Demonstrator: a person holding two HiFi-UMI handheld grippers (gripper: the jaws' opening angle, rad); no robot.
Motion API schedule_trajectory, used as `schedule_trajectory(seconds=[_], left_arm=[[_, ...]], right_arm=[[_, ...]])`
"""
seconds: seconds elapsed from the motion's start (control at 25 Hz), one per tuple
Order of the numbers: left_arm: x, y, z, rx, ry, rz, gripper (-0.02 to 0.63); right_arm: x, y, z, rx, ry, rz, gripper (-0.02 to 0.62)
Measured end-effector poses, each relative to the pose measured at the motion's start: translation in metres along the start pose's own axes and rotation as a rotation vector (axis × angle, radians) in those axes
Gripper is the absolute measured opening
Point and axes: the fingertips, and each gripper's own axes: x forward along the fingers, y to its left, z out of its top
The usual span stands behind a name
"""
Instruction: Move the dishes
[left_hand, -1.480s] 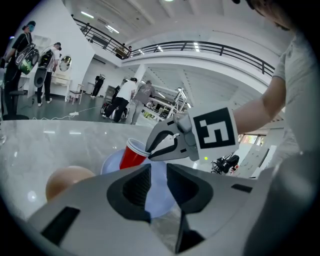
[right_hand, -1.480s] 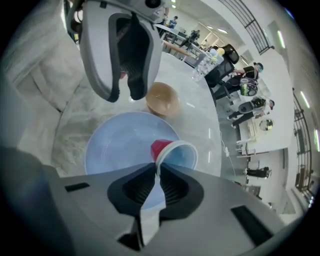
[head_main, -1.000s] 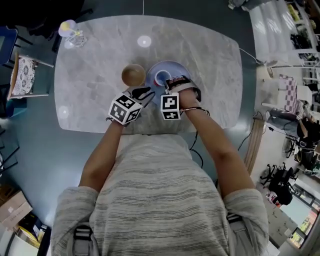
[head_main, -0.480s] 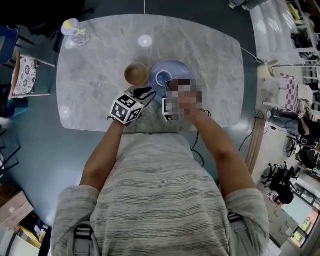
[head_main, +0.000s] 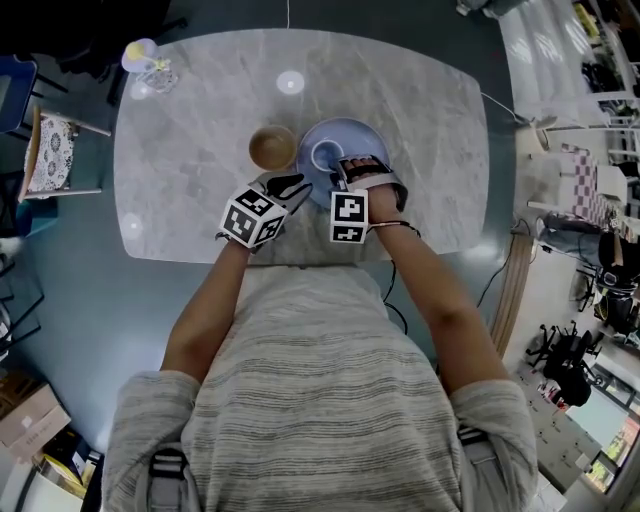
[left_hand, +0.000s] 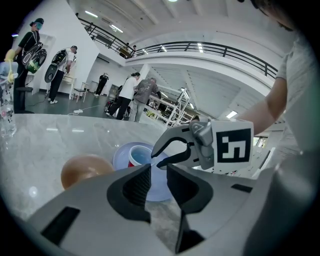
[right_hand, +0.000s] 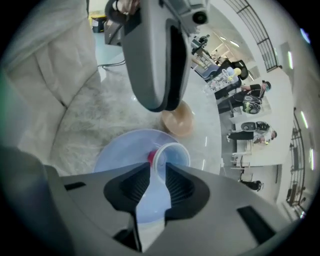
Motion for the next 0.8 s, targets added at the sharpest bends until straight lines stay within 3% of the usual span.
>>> schedule_trajectory(seconds=[0.44,0.8], left_arm=[[-0.013,0.009,0.002,-0.004,-0.006,0.012,0.101],[-0.039,0.028,-0.001,-0.009,-0.012,0.043,0.101]], right_arm=[[-0.023,-0.023,0.031,0.357,-0.142,0.000,0.113],[-0.022,-0.034,0.072,0.396,-0.193,-0.002,0.112]])
